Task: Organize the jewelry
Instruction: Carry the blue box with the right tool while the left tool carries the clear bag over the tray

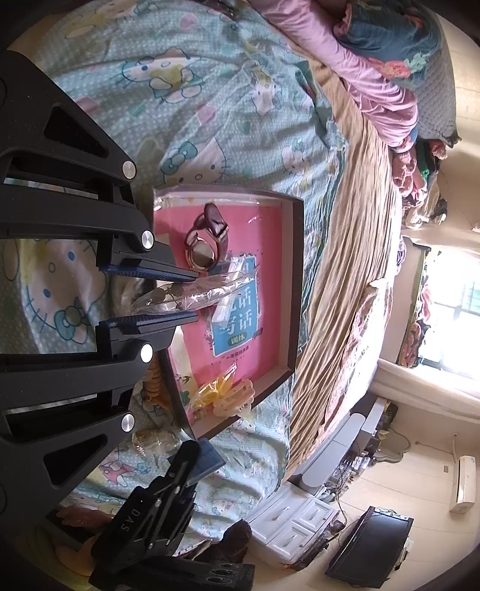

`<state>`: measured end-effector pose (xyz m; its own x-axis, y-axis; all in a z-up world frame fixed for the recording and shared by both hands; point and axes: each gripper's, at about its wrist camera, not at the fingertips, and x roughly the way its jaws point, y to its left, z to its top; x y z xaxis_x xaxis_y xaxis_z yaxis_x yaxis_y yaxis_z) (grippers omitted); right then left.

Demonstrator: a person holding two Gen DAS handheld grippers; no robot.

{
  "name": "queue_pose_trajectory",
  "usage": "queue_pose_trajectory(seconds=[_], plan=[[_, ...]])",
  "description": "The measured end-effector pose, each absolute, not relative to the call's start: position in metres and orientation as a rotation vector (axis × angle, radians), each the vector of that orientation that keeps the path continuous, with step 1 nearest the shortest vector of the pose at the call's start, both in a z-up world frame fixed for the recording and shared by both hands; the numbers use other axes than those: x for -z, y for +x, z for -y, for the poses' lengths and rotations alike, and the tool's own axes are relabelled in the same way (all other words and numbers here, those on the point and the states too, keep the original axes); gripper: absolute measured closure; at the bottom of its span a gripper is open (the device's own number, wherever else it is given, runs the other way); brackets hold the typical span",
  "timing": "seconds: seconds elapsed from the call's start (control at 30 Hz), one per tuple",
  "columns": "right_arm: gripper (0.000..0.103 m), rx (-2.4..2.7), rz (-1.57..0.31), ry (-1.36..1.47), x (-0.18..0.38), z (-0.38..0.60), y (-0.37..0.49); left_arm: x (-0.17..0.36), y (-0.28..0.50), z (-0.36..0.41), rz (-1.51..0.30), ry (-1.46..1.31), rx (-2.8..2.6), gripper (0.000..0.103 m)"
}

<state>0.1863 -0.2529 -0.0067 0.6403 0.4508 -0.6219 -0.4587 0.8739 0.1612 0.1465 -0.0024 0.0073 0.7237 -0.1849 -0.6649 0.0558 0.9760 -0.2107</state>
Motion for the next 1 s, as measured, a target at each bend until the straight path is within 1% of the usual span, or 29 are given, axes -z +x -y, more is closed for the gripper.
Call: queue_pose_trajectory(seconds=[0.6, 1.0], plan=[[0.079, -0.476, -0.634, 0.003, -0.015, 0.268, 0.222, -0.007, 0.188, 0.032, -0.781, -0.137, 0.181, 0.093], [0.079, -0.476, -0.685, 0.013, -0.008, 0.265, 0.251, 0.008, 0.207, 0.043, -0.81, -0.153, 0.203, 0.093]])
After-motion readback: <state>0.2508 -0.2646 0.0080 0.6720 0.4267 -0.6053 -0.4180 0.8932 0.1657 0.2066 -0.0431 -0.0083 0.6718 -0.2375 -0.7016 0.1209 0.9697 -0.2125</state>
